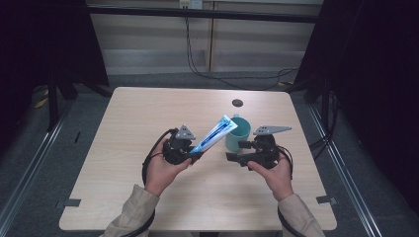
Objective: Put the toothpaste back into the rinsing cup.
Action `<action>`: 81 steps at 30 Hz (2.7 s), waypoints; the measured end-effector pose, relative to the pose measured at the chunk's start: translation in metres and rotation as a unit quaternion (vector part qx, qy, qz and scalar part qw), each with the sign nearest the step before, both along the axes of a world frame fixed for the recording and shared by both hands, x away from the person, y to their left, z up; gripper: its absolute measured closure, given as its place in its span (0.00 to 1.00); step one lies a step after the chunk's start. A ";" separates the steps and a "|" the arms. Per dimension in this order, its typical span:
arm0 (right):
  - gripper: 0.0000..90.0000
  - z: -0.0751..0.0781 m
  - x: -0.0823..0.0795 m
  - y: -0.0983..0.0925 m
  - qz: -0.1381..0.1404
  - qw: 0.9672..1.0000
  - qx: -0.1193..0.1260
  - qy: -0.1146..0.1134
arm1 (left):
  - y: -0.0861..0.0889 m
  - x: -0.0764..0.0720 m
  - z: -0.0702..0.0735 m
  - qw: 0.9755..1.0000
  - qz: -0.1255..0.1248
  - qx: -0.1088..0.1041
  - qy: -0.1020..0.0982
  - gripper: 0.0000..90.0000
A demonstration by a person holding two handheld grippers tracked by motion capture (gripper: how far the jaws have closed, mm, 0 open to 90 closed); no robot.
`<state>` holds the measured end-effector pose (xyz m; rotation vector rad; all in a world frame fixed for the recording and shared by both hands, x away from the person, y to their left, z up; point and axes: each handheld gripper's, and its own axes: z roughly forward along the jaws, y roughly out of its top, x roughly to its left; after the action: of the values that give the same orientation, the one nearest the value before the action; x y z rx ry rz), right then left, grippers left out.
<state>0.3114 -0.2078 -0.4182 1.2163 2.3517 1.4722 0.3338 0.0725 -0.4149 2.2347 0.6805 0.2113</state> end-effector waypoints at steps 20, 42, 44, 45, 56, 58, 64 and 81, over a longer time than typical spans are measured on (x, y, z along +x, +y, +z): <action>0.25 0.000 0.008 0.010 -0.008 1.000 0.020 0.012 | -0.014 -0.004 0.001 1.000 -0.012 -0.011 -0.006 0.81; 0.25 0.004 0.012 0.010 -0.021 0.998 0.053 0.021 | -0.028 -0.007 -0.003 1.000 -0.018 -0.020 -0.004 0.81; 0.26 0.004 0.012 0.010 -0.022 0.998 0.055 0.023 | -0.029 -0.007 -0.004 1.000 -0.018 -0.019 -0.003 0.81; 0.26 0.004 0.012 0.010 -0.023 0.998 0.056 0.024 | -0.029 -0.007 -0.004 1.000 -0.016 -0.022 -0.002 0.81; 0.33 0.005 0.013 0.008 -0.040 0.996 0.077 0.027 | -0.034 -0.009 0.000 0.999 -0.020 -0.026 -0.003 0.81; 0.33 0.004 0.013 0.008 -0.042 0.996 0.077 0.029 | -0.035 -0.010 -0.001 1.000 -0.018 -0.025 -0.001 0.81; 0.38 -0.001 0.014 0.008 -0.057 0.994 0.083 0.037 | -0.040 -0.012 -0.004 1.000 -0.016 -0.019 0.001 0.81; 0.65 0.001 0.017 0.002 -0.085 0.981 0.158 0.072 | -0.049 -0.018 -0.005 1.000 -0.015 -0.015 -0.001 0.78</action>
<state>0.3281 -0.2059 -0.4172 1.6051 2.0847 1.7995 0.3160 0.0231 -0.4203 2.2139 0.6435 0.1877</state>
